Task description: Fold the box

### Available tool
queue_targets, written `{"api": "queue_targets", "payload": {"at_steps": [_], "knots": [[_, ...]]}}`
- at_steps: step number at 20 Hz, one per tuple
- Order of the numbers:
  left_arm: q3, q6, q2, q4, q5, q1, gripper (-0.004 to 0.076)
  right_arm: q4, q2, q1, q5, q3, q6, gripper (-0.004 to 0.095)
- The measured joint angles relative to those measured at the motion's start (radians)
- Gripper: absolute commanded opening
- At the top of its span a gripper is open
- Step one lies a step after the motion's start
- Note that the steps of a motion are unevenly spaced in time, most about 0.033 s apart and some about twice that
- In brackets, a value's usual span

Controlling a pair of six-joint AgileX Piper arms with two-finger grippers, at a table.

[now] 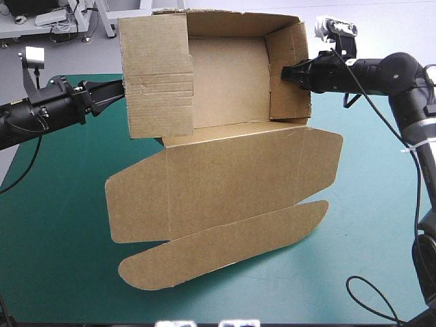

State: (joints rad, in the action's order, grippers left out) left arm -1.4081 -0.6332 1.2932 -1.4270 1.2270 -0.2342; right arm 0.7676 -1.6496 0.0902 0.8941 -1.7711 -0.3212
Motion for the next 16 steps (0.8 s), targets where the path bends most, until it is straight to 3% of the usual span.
{"api": "queue_targets", "payload": {"at_steps": [11,13,16], "knots": [[0.000,0.006,-0.001,0.090,0.004,0.000,-0.0003,-0.010,-0.069,0.077,-0.065,0.000,0.000,-0.0016],[0.000,0.006,-0.001,0.095,0.005,0.000,0.0063,-0.010,-0.075,0.080,-0.071,0.000,0.000,-0.0016],[0.000,0.006,-0.001,0.101,0.005,0.013,0.0232,-0.010,-0.082,0.082,-0.072,0.000,0.000,-0.0016]]}}
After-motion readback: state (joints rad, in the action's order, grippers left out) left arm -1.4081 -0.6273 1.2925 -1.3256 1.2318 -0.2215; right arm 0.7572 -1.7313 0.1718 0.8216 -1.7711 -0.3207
